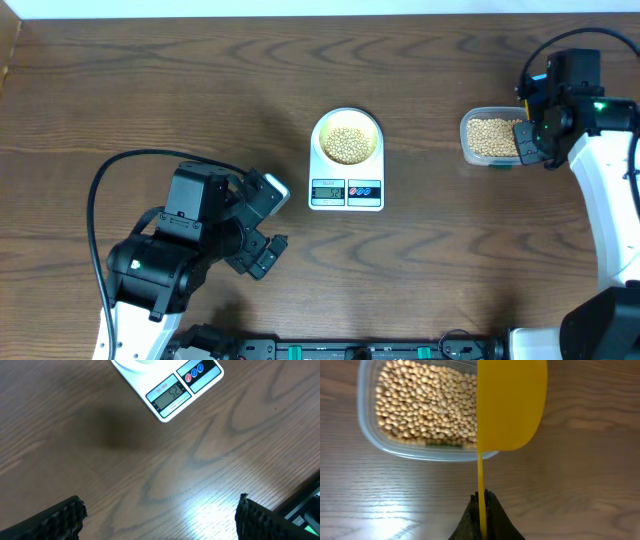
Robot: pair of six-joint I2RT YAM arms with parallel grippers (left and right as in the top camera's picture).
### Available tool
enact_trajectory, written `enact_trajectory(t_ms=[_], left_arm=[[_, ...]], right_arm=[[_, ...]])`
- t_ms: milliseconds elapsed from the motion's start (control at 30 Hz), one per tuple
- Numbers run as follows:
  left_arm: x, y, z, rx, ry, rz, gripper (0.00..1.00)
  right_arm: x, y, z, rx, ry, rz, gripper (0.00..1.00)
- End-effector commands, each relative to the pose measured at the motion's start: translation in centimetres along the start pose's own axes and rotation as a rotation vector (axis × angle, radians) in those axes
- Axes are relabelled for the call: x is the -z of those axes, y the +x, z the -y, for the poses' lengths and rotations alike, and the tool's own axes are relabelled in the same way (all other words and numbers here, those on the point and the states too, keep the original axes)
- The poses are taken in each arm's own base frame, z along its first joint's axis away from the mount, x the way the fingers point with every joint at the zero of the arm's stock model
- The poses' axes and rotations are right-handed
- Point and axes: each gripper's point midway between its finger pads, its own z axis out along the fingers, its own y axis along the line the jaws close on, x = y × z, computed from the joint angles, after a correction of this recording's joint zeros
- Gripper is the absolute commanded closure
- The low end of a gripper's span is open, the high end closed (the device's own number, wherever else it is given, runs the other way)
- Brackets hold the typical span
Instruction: Scoop item into bowl and weigh 50g on scale
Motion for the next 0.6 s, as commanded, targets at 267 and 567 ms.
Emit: enact_trajectory(t_ms=[267,567], left_arm=[[0.8,-0.7,-0.4,-0.007,-0.020,0.023,0.02],[0.8,-0.8,-0.4,-0.007,-0.020,0.023,0.02]], right_arm=[[0.6,-2.0,-2.4,0.091,0.067,0.041,0.99],[6.8,-6.9,-18.2,0.343,-0.686,0.406,0.99]])
